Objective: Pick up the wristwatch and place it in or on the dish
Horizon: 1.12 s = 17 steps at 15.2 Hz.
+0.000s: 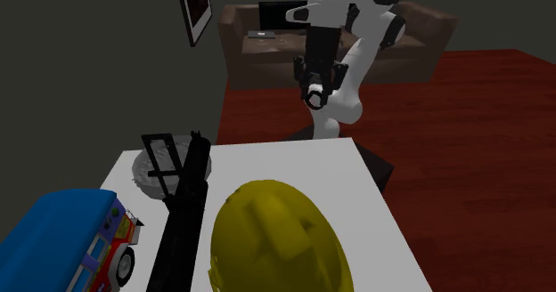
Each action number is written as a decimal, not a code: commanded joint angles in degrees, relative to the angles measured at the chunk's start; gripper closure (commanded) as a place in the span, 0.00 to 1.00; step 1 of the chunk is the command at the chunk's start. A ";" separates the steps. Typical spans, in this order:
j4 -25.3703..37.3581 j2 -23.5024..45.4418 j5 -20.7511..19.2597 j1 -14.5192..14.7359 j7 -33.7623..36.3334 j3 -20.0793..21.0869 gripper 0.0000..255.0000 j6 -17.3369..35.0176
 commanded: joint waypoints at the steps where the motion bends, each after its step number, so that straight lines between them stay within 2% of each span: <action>1: 1.64 2.75 -0.68 -0.54 -1.11 -0.78 1.00 0.90; 9: 10.82 17.33 -3.44 -2.87 -6.74 -4.64 1.00 5.47; 17: 24.91 33.31 -4.70 -4.59 -11.42 -7.86 1.00 6.74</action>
